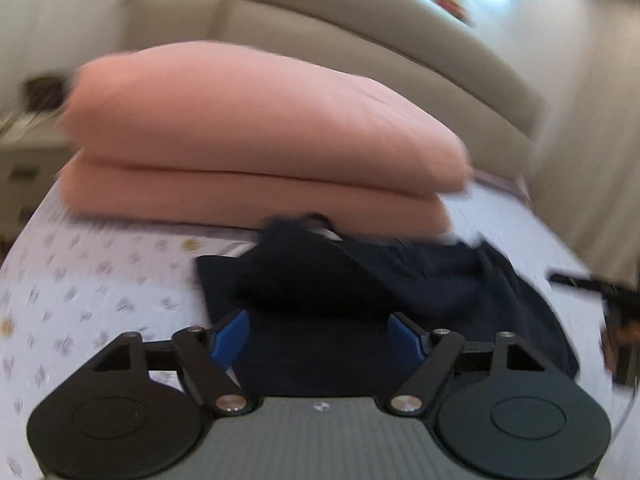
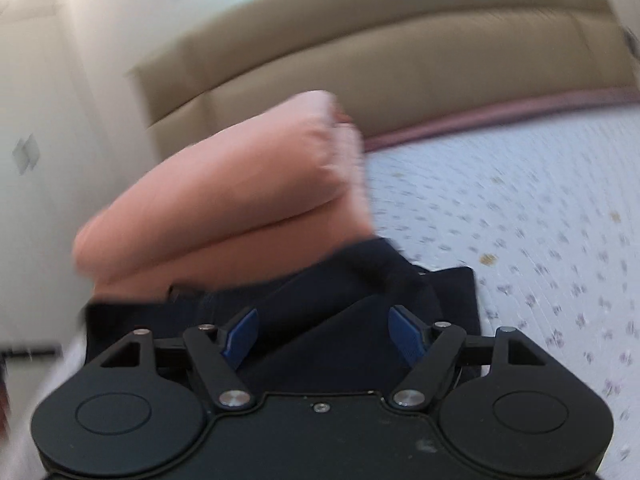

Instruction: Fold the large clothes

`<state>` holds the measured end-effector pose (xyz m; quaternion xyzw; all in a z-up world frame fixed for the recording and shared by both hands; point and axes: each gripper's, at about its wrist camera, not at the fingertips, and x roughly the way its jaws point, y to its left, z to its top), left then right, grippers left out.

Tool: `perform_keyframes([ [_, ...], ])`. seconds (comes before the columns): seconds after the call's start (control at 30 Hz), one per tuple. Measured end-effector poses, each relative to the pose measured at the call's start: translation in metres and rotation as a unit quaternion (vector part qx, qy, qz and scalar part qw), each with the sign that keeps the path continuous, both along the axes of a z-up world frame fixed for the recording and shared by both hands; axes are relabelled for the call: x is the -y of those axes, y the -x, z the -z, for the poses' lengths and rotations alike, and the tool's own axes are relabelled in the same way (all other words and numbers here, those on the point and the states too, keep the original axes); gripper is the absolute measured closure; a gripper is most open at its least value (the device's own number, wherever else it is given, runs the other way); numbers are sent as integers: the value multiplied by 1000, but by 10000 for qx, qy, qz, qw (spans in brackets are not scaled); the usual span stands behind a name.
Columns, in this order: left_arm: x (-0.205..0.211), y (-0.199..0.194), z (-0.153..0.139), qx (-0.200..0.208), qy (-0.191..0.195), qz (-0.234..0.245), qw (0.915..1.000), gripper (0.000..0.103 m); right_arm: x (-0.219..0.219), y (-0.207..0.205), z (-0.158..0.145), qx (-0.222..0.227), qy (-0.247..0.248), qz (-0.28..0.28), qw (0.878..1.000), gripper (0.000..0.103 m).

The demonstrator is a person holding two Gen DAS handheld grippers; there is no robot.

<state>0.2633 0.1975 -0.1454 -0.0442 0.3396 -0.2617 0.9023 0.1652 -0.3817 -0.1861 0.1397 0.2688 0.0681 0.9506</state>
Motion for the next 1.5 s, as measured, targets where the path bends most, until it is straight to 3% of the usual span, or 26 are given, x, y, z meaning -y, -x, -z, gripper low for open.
perform_keyframes([
  [0.13, 54, -13, 14, -202, -553, 873, 9944, 25, -47, -16, 17, -217, 898, -835, 9922, 16],
  [0.2, 83, -28, 28, -212, -857, 939, 9917, 25, -68, -39, 26, -443, 1101, -900, 9888, 16],
  [0.3, 108, -57, 46, -57, -949, 486, 9943, 14, -85, -78, 42, -627, 1236, -643, 9883, 16],
  [0.4, 112, -81, 59, 393, -896, -210, 9950, 14, -79, -115, 56, -533, 1086, -131, 9926, 13],
  [0.47, 106, -95, 70, 512, -1095, -864, 9889, 0, -62, -138, 66, -661, 874, 465, 9929, 13],
  [0.53, 83, -105, 81, 159, -432, -1012, 9938, 0, -32, -150, 78, -790, 279, 1026, 9912, 13],
  [0.57, 76, -104, 83, 149, -308, -973, 9947, 0, -15, -150, 84, -729, -256, 1077, 9912, 22],
  [0.6, 73, -103, 82, 212, -393, -908, 9949, 0, -6, -145, 86, -633, -457, 1110, 9907, 29],
  [0.67, 67, -99, 83, 272, -649, -650, 9954, 0, 1, -140, 88, -586, -196, 903, 9940, 61],
  [0.73, 56, -101, 78, 175, -714, -470, 9962, 0, 9, -132, 89, -524, 252, 493, 9971, 67],
  [0.77, 50, -100, 74, 92, -759, -441, 9961, 0, 17, -127, 88, -543, 180, 377, 9976, 67],
  [0.8, 46, -100, 67, 5, -865, -403, 9954, 0, 20, -125, 84, -636, 109, 323, 9974, 66],
  [0.83, 44, -96, 59, -14, -988, -324, 9946, 0, 21, -123, 77, -742, 170, 270, 9967, 50],
  [0.87, 48, -94, 53, 49, -1067, -185, 9941, 1, 16, -119, 66, -782, 377, 189, 9960, 20],
  [0.9, 48, -83, 40, 209, -1054, 93, 9942, 1, 8, -111, 51, -661, 613, 33, 9959, 13],
  [0.97, 53, -67, 17, 373, -917, 667, 9928, 0, -8, -91, 24, -125, 800, -788, 9936, 3],
  [1.07, 88, -51, 0, 130, -885, 1702, 9813, 0, -44, -77, 2, -34, 1009, -2181, 9707, 1],
  [1.13, 116, -38, 5, 23, -1110, 2306, 9667, 0, -72, -75, 7, -263, 1464, -2802, 9483, 1],
  [1.2, 139, -24, 22, 114, -1546, 2696, 9504, 0, -93, -77, 25, -699, 2045, -3125, 9250, 1],
  [1.27, 145, -19, 52, 79, -2039, 2741, 9398, 0, -100, -80, 52, -1253, 2520, -3168, 9058, 0],
  [1.33, 122, -16, 65, 226, -1849, 2592, 9477, 0, -76, -78, 64, -1338, 2058, -3022, 9211, 0],
  [1.43, 85, -17, 66, 181, -1698, 2339, 9571, 0, -52, -61, 69, -1193, 2211, -3019, 9197, 0],
  [1.5, 74, -16, 62, 72, -1701, 2233, 9598, 0, -38, -57, 66, -1378, 2075, -2843, 9258, 0],
])
